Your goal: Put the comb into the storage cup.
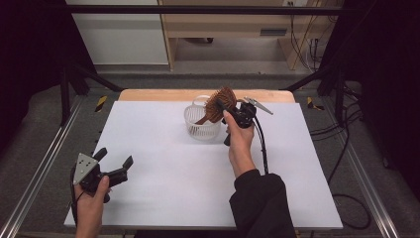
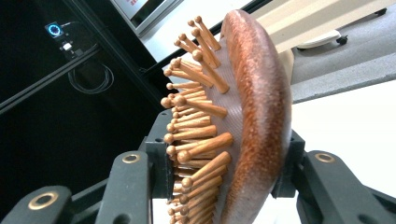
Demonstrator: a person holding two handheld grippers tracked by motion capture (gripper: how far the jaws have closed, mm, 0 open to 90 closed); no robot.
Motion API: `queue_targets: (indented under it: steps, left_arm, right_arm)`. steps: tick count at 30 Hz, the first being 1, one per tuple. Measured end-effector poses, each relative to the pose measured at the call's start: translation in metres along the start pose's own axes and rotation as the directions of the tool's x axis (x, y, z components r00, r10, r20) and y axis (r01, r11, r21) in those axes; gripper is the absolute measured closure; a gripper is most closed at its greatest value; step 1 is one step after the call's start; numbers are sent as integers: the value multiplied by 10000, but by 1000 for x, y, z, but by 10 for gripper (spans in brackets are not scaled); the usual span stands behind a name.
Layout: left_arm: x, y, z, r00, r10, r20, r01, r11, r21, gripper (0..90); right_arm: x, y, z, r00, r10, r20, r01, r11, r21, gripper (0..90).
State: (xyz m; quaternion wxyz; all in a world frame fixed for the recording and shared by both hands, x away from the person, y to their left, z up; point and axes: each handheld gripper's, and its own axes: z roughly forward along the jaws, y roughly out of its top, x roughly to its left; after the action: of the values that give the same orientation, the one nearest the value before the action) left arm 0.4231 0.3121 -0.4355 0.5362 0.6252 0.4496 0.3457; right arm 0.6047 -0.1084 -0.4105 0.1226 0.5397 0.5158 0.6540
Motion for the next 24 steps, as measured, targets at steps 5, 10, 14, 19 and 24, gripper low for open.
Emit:
queue_targets:
  steps: [5, 10, 14, 19, 24]
  left_arm:
    - [0, 0, 0, 10000, 1, 6, -1, 10000, 5, 22]
    - [0, 0, 0, 10000, -2, 12, 2, 10000, -2, 22]
    - [-1, 0, 0, 10000, 5, 21, -5, 10000, 3, 22]
    - [-1, 0, 1, 10000, 12, 33, -12, 10000, 27, 22]
    - [-1, 0, 1, 10000, 11, 49, -12, 10000, 43, 22]
  right_arm:
    - [-1, 0, 0, 10000, -3, -15, 3, 10000, 22, 532]
    - [-2, 0, 1, 10000, -23, -43, 23, 10000, 41, 527]
    - [-3, 0, 1, 9999, -92, -82, 93, 9999, 74, 523]
    - [-4, 1, 1, 9997, -190, -158, 193, 9997, 136, 516]
    - [-5, 1, 0, 9994, -282, -209, 288, 9992, 265, 508]
